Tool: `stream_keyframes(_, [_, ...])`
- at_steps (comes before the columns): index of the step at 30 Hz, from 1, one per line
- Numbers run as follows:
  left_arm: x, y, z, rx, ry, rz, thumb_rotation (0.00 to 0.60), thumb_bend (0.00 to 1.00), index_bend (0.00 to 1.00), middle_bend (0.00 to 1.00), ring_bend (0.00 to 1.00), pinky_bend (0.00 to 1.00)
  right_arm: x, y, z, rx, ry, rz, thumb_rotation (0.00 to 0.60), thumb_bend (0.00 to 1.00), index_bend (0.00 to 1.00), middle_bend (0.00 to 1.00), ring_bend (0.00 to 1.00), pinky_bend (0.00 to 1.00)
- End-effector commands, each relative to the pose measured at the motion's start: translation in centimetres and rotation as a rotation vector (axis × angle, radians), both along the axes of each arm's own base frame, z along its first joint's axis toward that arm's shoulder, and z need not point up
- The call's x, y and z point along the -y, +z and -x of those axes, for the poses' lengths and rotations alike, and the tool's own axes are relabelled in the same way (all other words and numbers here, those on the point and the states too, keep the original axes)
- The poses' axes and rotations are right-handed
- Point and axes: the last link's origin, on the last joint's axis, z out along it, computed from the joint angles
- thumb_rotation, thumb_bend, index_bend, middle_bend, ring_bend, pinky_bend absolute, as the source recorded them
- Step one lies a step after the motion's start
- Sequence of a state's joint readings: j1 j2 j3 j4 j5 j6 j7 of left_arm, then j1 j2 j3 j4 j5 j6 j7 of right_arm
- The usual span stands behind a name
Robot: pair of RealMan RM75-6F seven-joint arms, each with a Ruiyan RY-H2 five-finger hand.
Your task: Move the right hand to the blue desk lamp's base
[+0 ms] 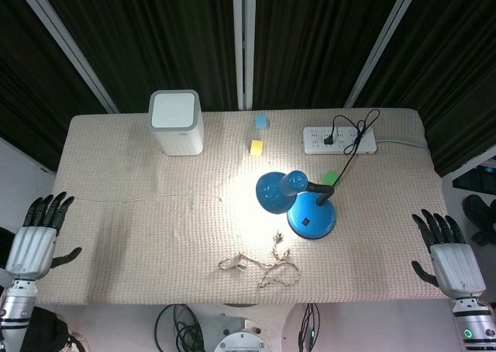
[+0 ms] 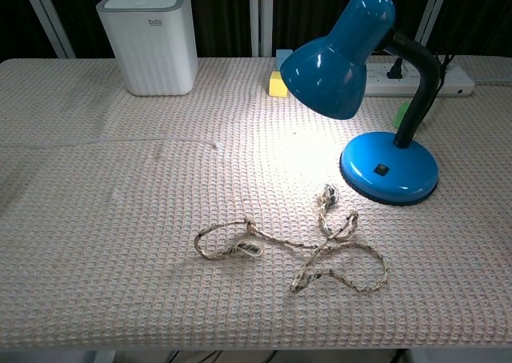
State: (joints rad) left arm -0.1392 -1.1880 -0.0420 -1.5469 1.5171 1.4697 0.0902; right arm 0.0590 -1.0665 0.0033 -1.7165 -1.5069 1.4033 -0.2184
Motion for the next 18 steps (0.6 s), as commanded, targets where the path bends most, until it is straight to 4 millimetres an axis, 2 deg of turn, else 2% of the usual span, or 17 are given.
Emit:
stream_keyframes(1, [0.1,0.1,0.0,0.000,0.001,0.002,0.600,0.12,0.05,0.00,0.00,0.00,0.6,-0.3,-0.5,-0.021,0.001,-0.040,0.600,0.15,0.00,0.15,0.23,0.30])
stream_keyframes(3, [0.2,0.1,0.0,-0.004,0.002,0.007,0.600,0.12,0.05,0.00,0.00,0.00,0.9,-0.8,-1.2,-0.023,0.003,-0.086,0.600,0.12,0.00,0.37,0.47,0.49])
stream_keyframes(5, [0.2,0.1,0.0,-0.003,0.002,0.008,0.600,0.12,0.05,0.00,0.00,0.00,1.2,-1.1,-1.7,-0.048,0.000,-0.132,0.600,0.08,0.00,0.51,0.58,0.56])
stream_keyframes(8, [0.3,0.1,0.0,0.004,0.004,0.006,0.600,0.12,0.05,0.00,0.00,0.00,2.0,-1.8,-2.8,-0.086,0.008,-0.191,0.600,0.03,0.00,0.64,0.69,0.64])
stream_keyframes(13, [0.4,0.1,0.0,0.004,0.010,0.006,0.600,0.12,0.05,0.00,0.00,0.00,3.6,-3.7,-4.6,-0.107,0.014,-0.295,0.600,0.00,0.00,0.77,0.82,0.75])
stream_keyframes(18, [0.5,0.2,0.2,0.007,0.016,0.004,0.600,0.11,0.05,0.00,0.00,0.00,5.3,-6.5,-6.1,-0.110,0.020,-0.399,0.600,0.00,0.00,0.80,0.84,0.77])
